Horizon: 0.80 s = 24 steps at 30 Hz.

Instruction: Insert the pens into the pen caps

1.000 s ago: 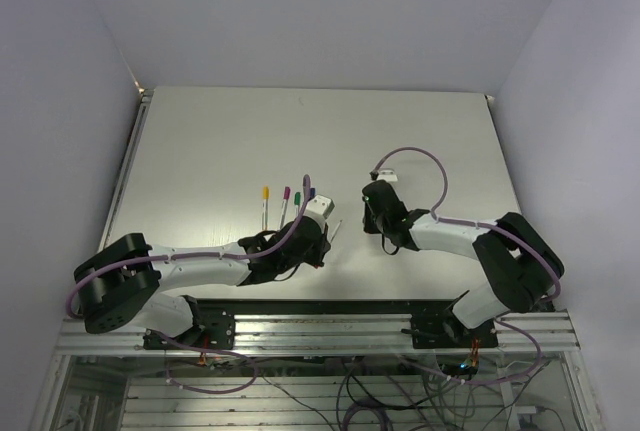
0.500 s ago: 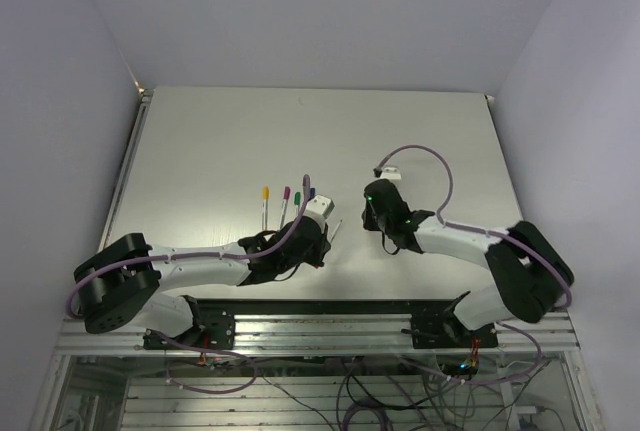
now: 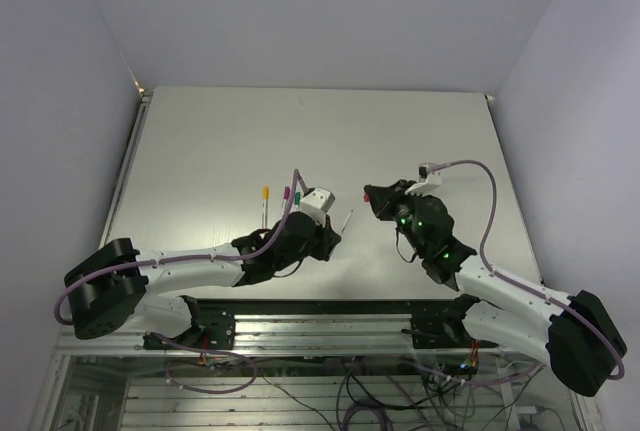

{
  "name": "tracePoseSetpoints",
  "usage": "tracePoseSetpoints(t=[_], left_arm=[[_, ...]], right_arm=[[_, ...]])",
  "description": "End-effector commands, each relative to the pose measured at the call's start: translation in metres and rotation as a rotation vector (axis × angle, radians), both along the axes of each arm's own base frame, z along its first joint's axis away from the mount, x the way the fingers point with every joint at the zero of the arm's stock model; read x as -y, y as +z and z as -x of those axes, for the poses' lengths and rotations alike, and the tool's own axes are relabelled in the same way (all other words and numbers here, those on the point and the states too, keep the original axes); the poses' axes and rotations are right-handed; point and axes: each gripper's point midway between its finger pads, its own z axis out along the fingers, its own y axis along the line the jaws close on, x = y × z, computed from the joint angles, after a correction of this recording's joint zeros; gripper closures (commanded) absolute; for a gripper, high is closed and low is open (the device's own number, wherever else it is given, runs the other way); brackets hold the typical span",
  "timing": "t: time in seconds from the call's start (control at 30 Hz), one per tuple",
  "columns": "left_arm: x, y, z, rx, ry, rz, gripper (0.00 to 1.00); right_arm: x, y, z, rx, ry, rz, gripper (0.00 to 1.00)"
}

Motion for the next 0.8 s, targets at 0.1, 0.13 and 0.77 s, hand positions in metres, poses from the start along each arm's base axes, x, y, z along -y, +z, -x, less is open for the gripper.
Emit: tracePoseSetpoints(t=[0.1,0.13,0.77], left_arm=[[0.025,0.044,0.001,0.061,-0.068,0.173,0.93],[0.026,0.048,0.001,0.068,-0.07,0.185,0.93],[0.029,0.064,0.004,0.137,-0.108,0.276,0.93]], right_arm=[[-0.001,0.038,0.012,0.171,0.02,-0.281,1.0],[0.002,0.036,0.015,0.182,0.017,-0.312,1.0],[0.009,0.065,0.029,0.33,0.046,-0.544,1.0]])
